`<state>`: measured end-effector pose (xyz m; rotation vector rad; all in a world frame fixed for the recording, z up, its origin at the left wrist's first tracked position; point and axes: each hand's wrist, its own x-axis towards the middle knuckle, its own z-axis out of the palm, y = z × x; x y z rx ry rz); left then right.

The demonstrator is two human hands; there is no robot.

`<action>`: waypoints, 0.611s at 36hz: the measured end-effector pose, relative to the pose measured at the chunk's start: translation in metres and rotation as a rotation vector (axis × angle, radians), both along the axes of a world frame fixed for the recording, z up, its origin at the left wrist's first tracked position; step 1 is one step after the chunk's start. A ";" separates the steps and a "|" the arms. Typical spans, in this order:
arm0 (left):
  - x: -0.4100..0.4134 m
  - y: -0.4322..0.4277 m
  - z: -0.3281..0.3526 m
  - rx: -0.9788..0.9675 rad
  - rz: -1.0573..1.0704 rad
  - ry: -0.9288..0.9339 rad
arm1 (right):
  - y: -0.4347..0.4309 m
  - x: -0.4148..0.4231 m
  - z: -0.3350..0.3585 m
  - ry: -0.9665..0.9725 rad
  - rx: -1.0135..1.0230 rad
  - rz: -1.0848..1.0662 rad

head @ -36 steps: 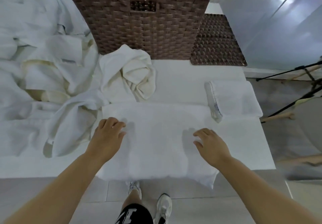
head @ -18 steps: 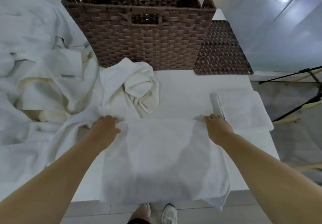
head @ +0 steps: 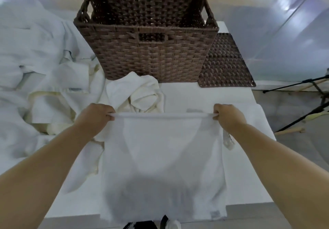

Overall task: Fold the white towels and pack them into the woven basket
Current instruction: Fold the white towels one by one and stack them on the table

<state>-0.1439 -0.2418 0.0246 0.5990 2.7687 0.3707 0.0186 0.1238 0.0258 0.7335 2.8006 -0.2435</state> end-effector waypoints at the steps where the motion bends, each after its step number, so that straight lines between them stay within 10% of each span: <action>1: -0.005 0.002 0.003 0.032 0.009 0.024 | 0.001 -0.004 0.004 0.037 0.016 -0.005; 22: 0.105 -0.040 0.010 0.179 -0.169 0.069 | -0.014 0.107 0.001 0.217 -0.061 0.069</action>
